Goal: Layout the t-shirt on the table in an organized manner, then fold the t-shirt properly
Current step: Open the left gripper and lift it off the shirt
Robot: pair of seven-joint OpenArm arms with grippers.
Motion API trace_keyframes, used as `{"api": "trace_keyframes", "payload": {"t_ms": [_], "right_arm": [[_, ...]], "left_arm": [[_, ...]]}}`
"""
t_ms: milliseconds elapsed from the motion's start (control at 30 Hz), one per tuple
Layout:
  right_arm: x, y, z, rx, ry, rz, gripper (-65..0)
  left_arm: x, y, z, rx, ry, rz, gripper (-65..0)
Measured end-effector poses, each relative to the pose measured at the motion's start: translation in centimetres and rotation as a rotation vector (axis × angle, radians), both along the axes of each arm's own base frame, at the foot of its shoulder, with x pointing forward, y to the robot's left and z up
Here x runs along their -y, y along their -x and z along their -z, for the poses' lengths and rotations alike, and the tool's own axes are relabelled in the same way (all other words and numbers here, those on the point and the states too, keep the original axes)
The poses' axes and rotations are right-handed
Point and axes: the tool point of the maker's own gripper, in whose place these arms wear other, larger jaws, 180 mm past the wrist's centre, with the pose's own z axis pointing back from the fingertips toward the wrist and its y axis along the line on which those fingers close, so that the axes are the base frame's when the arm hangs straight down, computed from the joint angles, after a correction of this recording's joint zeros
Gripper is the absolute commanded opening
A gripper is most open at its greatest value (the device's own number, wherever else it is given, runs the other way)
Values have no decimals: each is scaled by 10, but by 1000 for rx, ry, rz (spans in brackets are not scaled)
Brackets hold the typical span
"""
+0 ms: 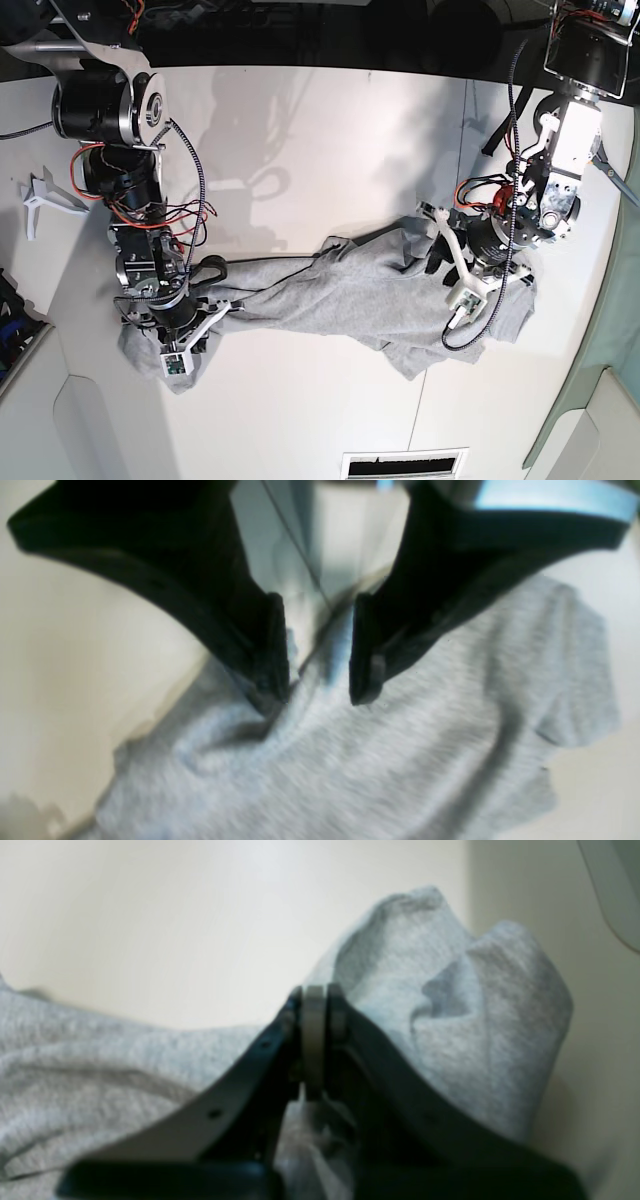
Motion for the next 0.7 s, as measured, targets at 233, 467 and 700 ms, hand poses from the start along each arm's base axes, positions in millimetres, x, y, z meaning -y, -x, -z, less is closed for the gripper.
{"api": "trace_keyframes", "payload": {"t_ms": [233,467,700], "right_arm": [[0,0,0,1,0,0,-650],[0,0,0,1,-1,0,-650],[0,0,0,0,0,0,-650]], "left_arm": [[22,20,23,-60,-6,74,-300],[-11,20,33,-106,29,-192,-300],[-25,46,35,-216,380,-361,-300]]}}
